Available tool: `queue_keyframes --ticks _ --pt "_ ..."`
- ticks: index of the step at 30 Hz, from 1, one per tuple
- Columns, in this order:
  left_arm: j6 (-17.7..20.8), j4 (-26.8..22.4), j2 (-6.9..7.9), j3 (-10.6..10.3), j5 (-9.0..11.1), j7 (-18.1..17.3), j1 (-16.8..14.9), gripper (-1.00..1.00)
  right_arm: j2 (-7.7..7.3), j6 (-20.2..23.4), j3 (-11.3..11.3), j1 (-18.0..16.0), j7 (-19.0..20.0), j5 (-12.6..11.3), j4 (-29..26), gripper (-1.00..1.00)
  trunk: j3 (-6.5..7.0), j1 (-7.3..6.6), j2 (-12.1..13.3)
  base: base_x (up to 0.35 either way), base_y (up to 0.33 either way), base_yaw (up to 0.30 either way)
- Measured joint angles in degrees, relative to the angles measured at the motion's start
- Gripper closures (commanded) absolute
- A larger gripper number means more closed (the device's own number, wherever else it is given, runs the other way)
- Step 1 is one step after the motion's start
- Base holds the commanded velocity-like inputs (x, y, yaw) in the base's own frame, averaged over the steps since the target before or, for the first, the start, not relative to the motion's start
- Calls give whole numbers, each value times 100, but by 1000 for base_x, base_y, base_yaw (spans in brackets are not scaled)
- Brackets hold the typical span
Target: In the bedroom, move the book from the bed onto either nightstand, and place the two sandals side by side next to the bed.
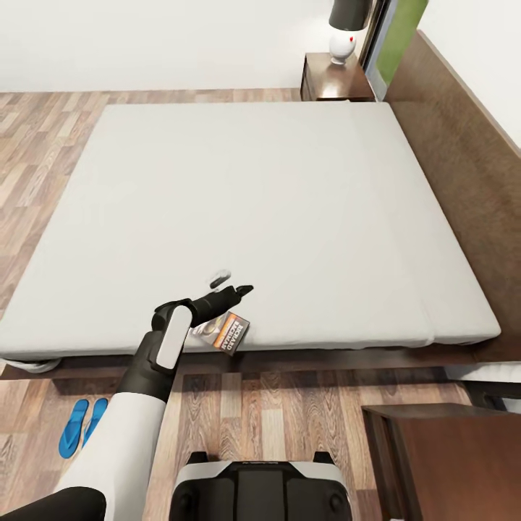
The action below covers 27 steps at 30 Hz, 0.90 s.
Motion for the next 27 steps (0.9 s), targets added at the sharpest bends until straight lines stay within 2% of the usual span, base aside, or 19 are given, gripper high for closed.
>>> queue_keyframes --ticks 6,8,10,11,15,18,22,27 --pt "82 -1 6 11 61 -76 0 -100 0 1 -3 0 0 1 0 -100 108 -132 241 0 0 0" --pt "207 3 12 13 149 -312 0 -100 0 1 -2 0 0 1 0 -100 144 -176 322 0 0 0" --pt "472 6 30 14 299 -1126 12 -100 0 -1 -4 0 0 1 0 -100 180 -220 402 0 0 0" --pt "520 3 49 14 311 -1394 17 -100 0 0 -4 0 0 1 0 -100 198 -242 442 0 0 0" --pt "584 -3 125 14 324 -1928 88 -100 0 -3 -2 0 -2 1 0 -100 270 -330 603 0 0 0" --pt "601 -3 162 19 330 -2075 148 -100 0 -5 3 0 -1 0 0 -100 324 -396 724 0 0 0" --pt "610 -5 283 19 336 -2168 274 -100 0 -2 1 0 0 0 0 -100 325 -397 726 0 0 0" --pt "611 -8 319 17 332 -2204 550 -100 0 -6 2 0 -2 0 0 -100 325 -397 726 0 0 0"
